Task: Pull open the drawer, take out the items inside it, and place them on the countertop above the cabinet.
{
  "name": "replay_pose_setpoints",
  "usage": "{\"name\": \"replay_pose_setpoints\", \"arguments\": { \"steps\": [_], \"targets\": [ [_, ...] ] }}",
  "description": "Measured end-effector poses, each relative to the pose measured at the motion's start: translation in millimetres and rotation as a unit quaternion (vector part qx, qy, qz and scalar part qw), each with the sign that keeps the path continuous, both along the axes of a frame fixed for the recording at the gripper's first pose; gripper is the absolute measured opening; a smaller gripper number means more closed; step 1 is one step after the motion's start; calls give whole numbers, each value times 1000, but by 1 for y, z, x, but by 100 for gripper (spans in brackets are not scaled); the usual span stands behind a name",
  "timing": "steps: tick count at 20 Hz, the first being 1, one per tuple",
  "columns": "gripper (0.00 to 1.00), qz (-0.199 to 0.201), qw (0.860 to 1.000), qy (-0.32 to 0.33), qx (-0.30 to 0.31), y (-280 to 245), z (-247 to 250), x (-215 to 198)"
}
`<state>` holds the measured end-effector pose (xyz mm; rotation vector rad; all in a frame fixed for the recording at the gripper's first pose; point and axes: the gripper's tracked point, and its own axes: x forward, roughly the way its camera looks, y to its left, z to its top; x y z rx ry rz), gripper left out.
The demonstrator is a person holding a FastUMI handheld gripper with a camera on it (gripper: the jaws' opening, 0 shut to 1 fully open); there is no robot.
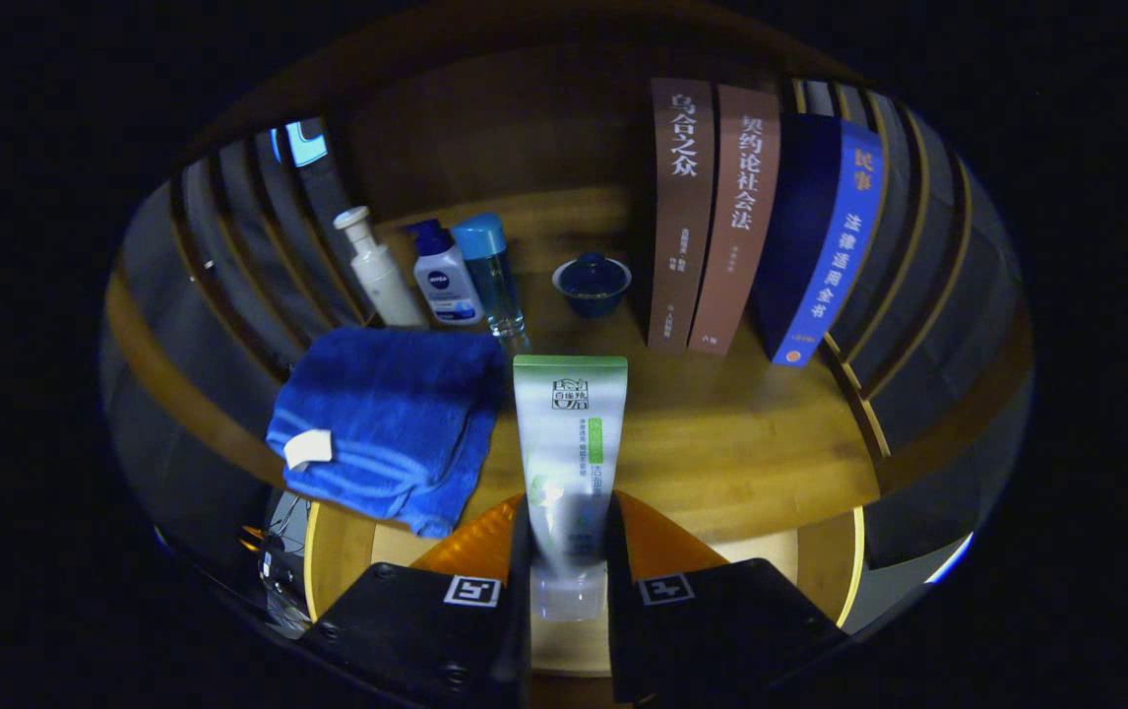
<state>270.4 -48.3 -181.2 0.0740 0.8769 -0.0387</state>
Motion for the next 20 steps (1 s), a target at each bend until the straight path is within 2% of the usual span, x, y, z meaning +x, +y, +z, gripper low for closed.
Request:
{"name": "replay_pose_setpoints", "arguments": {
  "steps": [5, 10, 11, 14, 18, 20],
  "targets": [
    [36, -11, 999, 38, -12, -3, -29, 43],
    [36, -16, 998, 60, 2, 0, -52, 53],
    [39, -20, 998, 61, 5, 0, -52, 54],
    [52, -26, 998, 49, 12, 1, -49, 58],
    [97, -21, 999, 41, 8, 2, -38, 51],
    [100, -24, 999, 37, 9, 1, -33, 44]
  ]
}}
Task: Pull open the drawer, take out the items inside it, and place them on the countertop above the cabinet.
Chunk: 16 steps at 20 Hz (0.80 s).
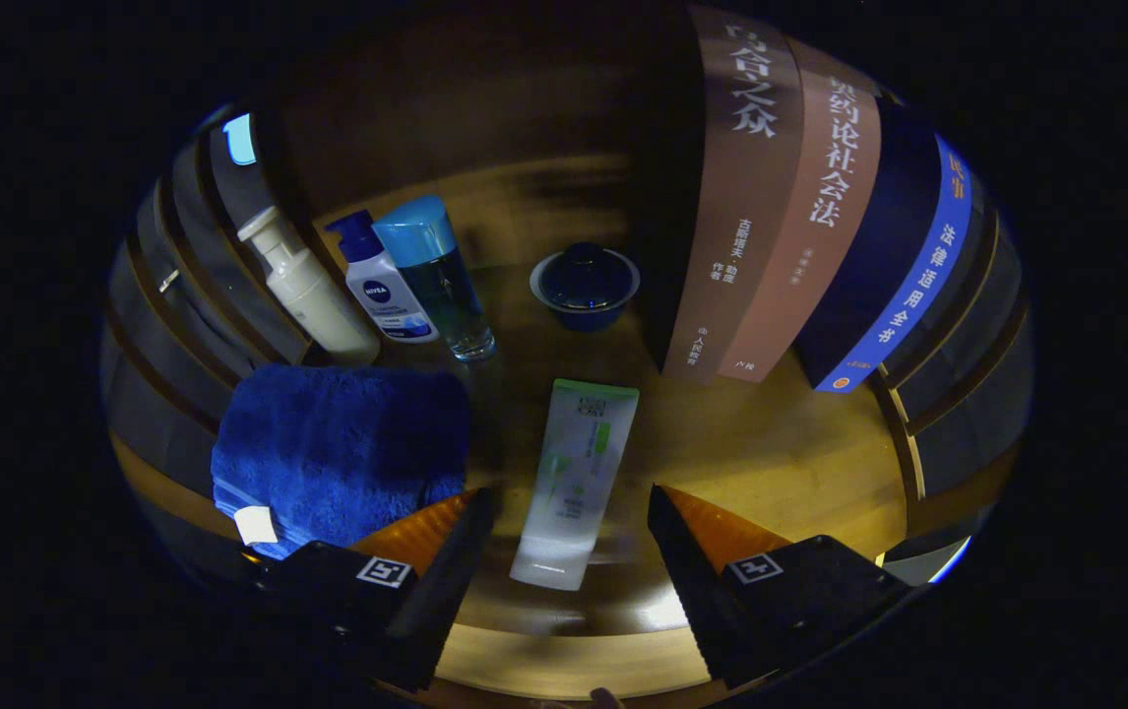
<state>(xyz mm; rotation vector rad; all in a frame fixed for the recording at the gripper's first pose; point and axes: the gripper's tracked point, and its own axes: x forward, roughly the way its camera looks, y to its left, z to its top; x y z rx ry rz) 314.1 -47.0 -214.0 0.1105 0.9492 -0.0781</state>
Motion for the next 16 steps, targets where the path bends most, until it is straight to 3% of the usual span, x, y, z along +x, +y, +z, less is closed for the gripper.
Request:
{"name": "replay_pose_setpoints", "arguments": {
  "steps": [3, 8, 12, 16],
  "targets": [
    [100, 7, 1000, -18, 8, 6, 13, -20],
    [100, 21, 994, -105, 10, 28, 47, -75],
    [100, 53, 980, -192, -15, 42, 77, -138],
    [100, 49, 958, -281, -7, 50, 104, -201]
  ]
}}
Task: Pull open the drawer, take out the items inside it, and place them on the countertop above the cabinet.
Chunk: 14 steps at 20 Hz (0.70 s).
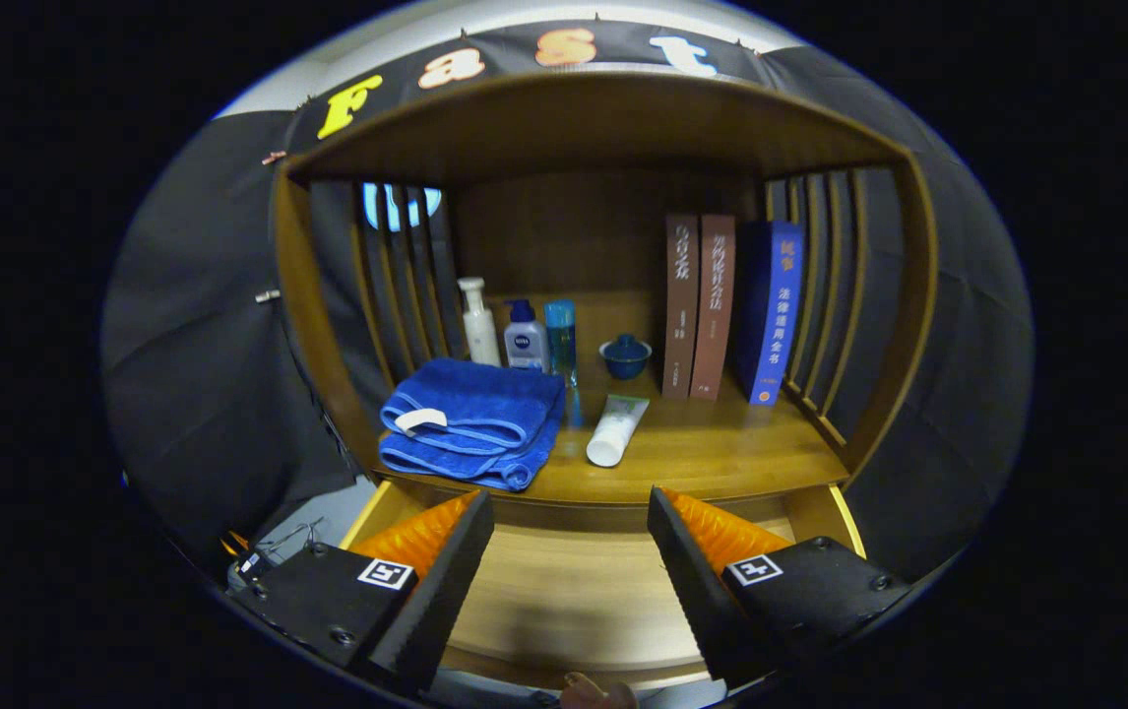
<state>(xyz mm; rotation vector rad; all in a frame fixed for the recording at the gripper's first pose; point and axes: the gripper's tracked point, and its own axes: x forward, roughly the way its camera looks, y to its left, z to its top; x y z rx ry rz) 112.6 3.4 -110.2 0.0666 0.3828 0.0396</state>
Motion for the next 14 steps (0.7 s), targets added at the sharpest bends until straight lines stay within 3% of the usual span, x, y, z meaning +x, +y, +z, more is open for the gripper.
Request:
{"name": "replay_pose_setpoints", "arguments": {
  "steps": [6, 10, 14],
  "targets": [
    [99, -22, 999, -42, 7, 1, -43, -93],
    [99, -22, 999, -49, -2, 5, -85, -126],
    [99, -48, 998, -30, 7, -9, -128, -139]
  ]
}}
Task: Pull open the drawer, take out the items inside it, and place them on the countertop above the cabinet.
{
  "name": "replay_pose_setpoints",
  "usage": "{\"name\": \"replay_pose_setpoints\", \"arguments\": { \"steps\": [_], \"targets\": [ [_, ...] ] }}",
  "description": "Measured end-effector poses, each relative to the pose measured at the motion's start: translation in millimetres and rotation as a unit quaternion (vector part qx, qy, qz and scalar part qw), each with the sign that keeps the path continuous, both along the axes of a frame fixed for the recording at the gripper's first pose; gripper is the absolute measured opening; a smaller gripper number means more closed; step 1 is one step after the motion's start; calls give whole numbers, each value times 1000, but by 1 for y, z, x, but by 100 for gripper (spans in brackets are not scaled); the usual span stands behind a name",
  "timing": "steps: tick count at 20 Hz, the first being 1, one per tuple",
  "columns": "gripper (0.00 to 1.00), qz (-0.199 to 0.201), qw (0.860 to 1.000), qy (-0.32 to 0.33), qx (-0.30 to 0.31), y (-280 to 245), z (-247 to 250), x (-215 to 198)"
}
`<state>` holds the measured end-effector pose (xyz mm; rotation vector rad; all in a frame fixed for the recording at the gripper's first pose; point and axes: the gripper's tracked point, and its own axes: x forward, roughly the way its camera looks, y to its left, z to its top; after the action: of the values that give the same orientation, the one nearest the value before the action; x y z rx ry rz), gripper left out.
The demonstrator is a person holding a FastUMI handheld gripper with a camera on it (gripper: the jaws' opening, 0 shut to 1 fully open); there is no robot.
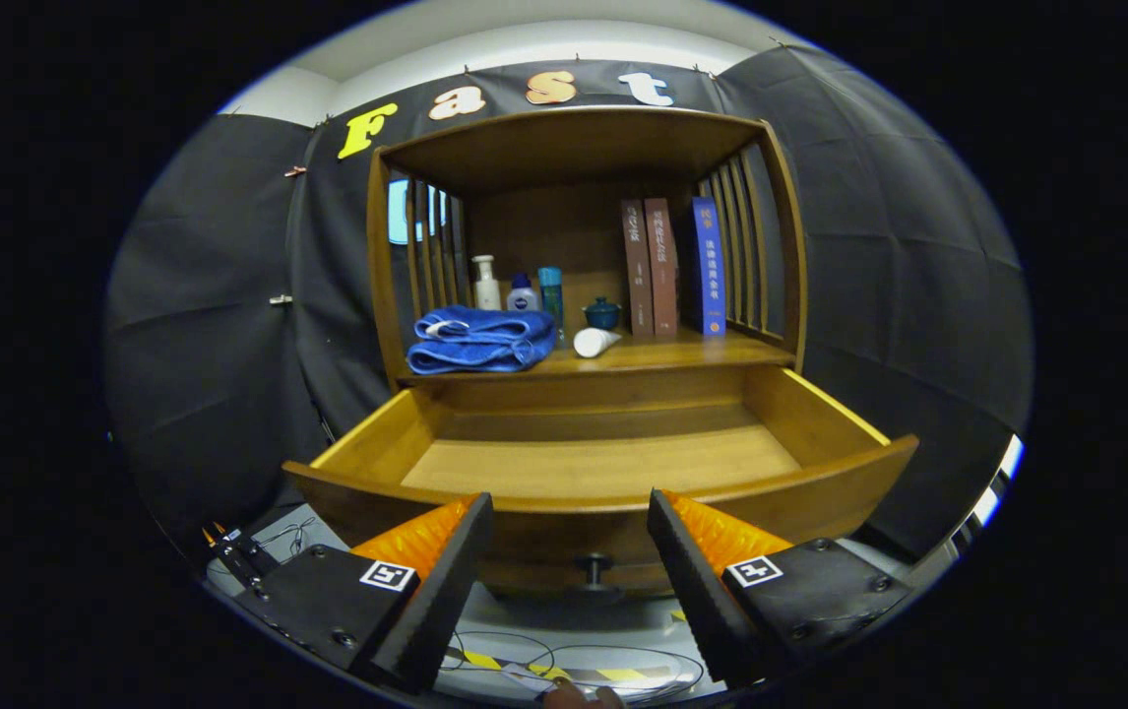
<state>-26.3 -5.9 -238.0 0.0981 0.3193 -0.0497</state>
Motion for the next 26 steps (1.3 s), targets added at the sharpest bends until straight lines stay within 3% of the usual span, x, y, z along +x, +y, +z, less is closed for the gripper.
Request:
{"name": "replay_pose_setpoints", "arguments": {
  "steps": [4, 14, 26],
  "targets": [
    [99, -9, 1000, 23, 7, -5, -28, 5],
    [99, -19, 999, 23, -38, -11, -33, 28],
    [99, -23, 1000, 16, -15, -16, -36, 144]
  ]
}}
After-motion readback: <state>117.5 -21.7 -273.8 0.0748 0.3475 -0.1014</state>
